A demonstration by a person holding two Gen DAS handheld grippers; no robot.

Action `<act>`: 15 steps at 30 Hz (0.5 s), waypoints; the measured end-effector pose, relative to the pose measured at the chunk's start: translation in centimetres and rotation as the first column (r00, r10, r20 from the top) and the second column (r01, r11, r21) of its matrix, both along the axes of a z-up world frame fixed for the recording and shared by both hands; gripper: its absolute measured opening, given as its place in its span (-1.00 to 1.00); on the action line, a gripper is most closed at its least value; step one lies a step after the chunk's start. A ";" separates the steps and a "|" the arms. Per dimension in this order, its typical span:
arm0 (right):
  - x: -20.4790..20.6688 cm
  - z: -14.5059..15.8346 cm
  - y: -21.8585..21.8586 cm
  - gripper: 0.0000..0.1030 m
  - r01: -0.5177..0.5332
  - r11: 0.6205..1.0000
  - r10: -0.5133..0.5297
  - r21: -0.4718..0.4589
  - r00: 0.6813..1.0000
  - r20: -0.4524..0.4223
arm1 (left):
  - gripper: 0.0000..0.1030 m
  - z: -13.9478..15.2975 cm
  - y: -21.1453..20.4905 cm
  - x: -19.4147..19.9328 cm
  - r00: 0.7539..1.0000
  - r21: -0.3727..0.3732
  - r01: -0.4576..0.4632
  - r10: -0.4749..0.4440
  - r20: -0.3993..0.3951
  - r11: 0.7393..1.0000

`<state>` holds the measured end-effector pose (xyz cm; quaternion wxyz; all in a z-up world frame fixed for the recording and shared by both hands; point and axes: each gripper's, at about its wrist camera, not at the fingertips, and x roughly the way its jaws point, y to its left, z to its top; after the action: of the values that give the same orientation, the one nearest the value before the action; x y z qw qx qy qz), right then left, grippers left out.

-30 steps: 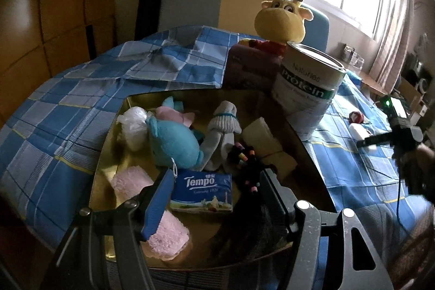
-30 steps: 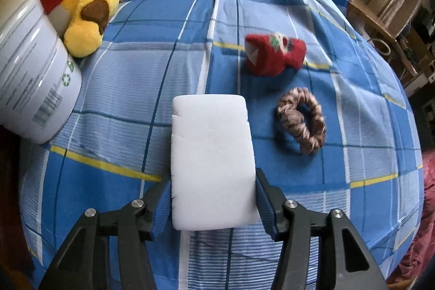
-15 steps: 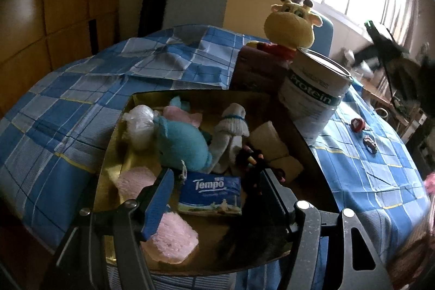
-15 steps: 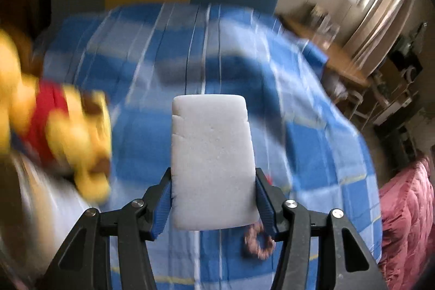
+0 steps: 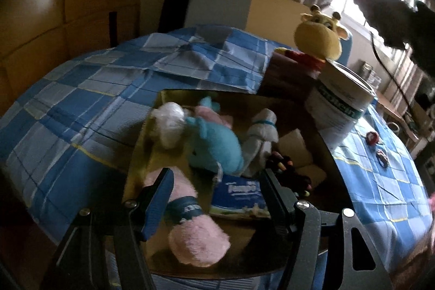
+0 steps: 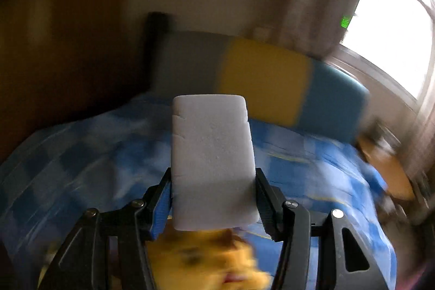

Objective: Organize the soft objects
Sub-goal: 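Carry the white sponge into the gold tray and open the right tool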

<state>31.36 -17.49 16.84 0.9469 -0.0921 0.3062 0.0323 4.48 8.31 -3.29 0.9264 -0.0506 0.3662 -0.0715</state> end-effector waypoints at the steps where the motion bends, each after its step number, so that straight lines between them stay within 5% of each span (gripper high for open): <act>1: -1.0 -0.8 2.3 0.08 -0.085 0.996 0.084 -0.010 0.996 -0.017 | 0.29 0.1 0.3 0.0 1.000 0.002 -0.013 0.013 0.002 1.000; 5: -4.8 -5.5 7.7 0.08 -0.272 0.962 0.266 -0.021 0.954 -0.138 | 0.29 0.5 1.2 -0.2 0.998 0.014 -0.063 0.063 0.009 0.998; 15: -14.9 -18.9 11.2 0.08 -0.378 0.922 0.379 0.088 0.829 -0.412 | 0.34 1.2 2.1 -1.2 0.993 0.038 -0.119 0.117 0.034 0.992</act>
<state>16.48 -6.28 -2.07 0.8331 -0.1402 0.4789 0.2386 3.26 10.40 -2.07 0.9354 -0.0525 0.3494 -0.0101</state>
